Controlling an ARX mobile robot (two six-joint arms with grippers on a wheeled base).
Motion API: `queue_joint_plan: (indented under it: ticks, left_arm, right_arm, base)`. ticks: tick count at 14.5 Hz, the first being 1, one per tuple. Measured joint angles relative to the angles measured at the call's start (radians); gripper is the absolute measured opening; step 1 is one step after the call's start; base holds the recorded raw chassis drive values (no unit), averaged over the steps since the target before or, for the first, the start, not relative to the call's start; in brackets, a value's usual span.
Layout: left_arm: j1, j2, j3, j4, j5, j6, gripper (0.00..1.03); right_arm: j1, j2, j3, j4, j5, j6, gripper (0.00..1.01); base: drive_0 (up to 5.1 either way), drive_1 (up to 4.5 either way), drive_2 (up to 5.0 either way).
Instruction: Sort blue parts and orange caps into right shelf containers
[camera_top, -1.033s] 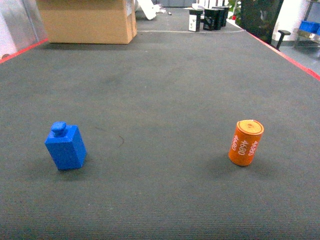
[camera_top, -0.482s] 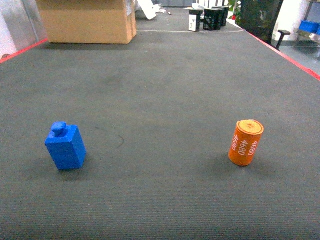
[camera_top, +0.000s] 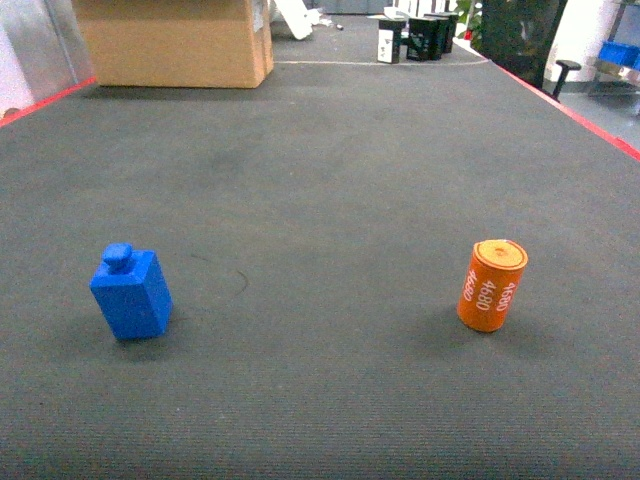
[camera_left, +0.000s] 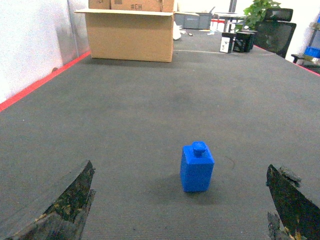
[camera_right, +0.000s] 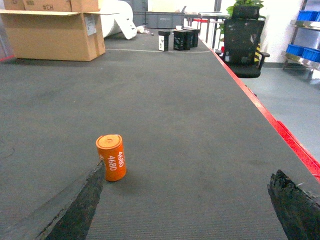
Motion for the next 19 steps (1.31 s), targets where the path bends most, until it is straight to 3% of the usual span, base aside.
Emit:
queue_joint_plan:
  ticks: [8,9,10,11,12,15,16,17,19]
  left_arm:
    - [0.000,0.000,0.000,0.000,0.000,0.000,0.98]
    - [-0.069,0.066,0.031,-0.086,-0.148,-0.004,0.98]
    - [-0.166,0.235,0.037,0.035,-0.294,-0.013,0.98]
    - [-0.205,0.365,0.037,0.172,-0.328,-0.024,0.98]
    - [-0.204,0.518,0.044,0.340,-0.336,-0.030,0.98]
    - [-0.195,1.073,0.214,0.825,-0.302,-0.029,0.98]
    - [-0.191,1.248,0.291,0.937,-0.293,-0.031,0.98]
    - [-0.190,1.387,0.347,0.993,-0.288,-0.036,0.98]
    - [-0.194,1.560,0.434,0.974,-0.282,-0.053,0.98]
  right_arm:
    - [0.000,0.000,0.000,0.000,0.000,0.000,0.98]
    - [0.074,0.062,0.021,-0.060,0.144,0.022,0.98]
    - [0.166,0.185,0.027,0.016,0.247,0.051,0.98]
    - [0.236,0.294,0.032,0.124,0.301,0.060,0.98]
    - [0.268,0.420,0.048,0.251,0.310,0.061,0.98]
    - [0.276,0.897,0.213,0.650,0.292,0.063,0.98]
    - [0.274,1.066,0.273,0.750,0.277,0.065,0.98]
    - [0.268,1.223,0.319,0.805,0.254,0.088,0.98]
    - [0.277,1.462,0.425,0.837,0.258,0.121,0.98]
  base:
    - [0.0,0.00,0.0]
    - [0.0,0.00,0.0]
    - [0.0,0.00,0.0]
    - [0.0,0.00,0.0]
    - [0.0,0.00,0.0]
    - [0.0,0.00,0.0]
    - [0.0,0.00,0.0]
    - [0.0,0.00,0.0]
    - [0.0,0.00,0.0]
